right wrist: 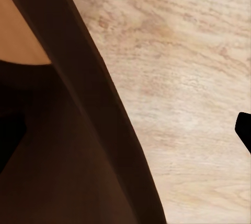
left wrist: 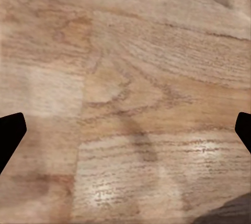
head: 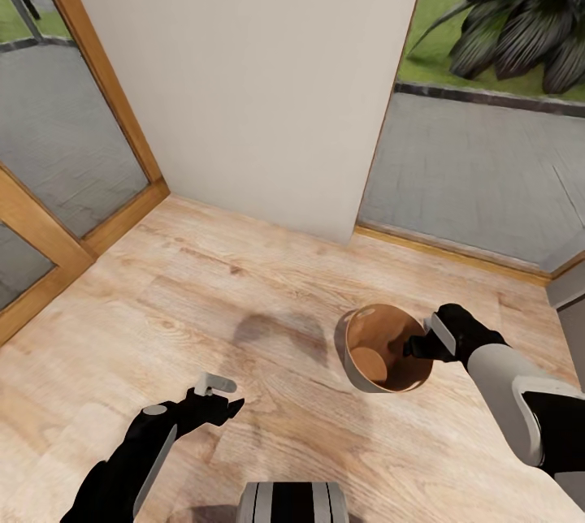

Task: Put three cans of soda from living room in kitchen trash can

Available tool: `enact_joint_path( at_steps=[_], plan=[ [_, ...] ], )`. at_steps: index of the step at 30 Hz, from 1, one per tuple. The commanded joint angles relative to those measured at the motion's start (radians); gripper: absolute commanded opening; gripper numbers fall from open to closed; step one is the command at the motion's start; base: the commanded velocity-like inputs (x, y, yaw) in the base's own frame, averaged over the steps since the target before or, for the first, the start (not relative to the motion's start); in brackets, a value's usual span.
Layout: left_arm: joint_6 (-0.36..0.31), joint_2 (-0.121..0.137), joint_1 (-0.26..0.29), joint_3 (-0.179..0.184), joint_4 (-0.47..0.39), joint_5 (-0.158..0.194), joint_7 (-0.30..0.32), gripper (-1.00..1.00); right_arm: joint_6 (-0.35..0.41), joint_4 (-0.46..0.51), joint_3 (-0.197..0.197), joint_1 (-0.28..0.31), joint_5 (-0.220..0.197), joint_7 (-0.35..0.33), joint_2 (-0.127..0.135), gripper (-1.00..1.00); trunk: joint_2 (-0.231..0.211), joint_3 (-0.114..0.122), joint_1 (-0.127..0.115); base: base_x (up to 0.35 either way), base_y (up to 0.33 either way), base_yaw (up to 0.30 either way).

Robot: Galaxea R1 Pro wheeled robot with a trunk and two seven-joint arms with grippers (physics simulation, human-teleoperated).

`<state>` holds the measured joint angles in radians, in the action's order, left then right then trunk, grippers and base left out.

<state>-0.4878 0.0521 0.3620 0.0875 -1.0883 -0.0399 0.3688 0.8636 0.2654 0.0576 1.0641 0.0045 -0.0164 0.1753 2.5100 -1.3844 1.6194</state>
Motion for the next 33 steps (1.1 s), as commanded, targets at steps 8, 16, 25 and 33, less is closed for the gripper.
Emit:
enact_joint_path(
  at_steps=[8, 16, 25, 33],
  plan=[
    [0.000, 0.000, 0.000, -0.001, -0.006, 0.001, 0.001, 1.00, -0.001, 0.004, -0.001, -0.014, -0.001, -0.002, -0.001, -1.00, 0.000, 0.000, 0.000, 0.000, 0.000, 0.000],
    [-0.001, 0.000, -0.001, -0.002, -0.022, 0.002, 0.000, 1.00, -0.002, 0.010, -0.001, -0.020, -0.002, -0.001, -0.003, -1.00, 0.000, 0.000, 0.000, 0.000, 0.000, 0.000],
    [-0.002, -0.001, -0.002, 0.000, -0.025, 0.001, -0.001, 1.00, -0.002, 0.006, -0.001, -0.021, -0.002, -0.001, -0.003, -1.00, 0.000, 0.008, -0.001, 0.000, 0.000, 0.000],
    [-0.037, -0.001, 0.000, 0.003, -0.035, 0.001, -0.001, 1.00, -0.002, 0.003, -0.001, -0.024, -0.001, -0.001, -0.005, -1.00, -0.002, 0.039, -0.005, 0.000, 0.000, 0.000]
  ],
)
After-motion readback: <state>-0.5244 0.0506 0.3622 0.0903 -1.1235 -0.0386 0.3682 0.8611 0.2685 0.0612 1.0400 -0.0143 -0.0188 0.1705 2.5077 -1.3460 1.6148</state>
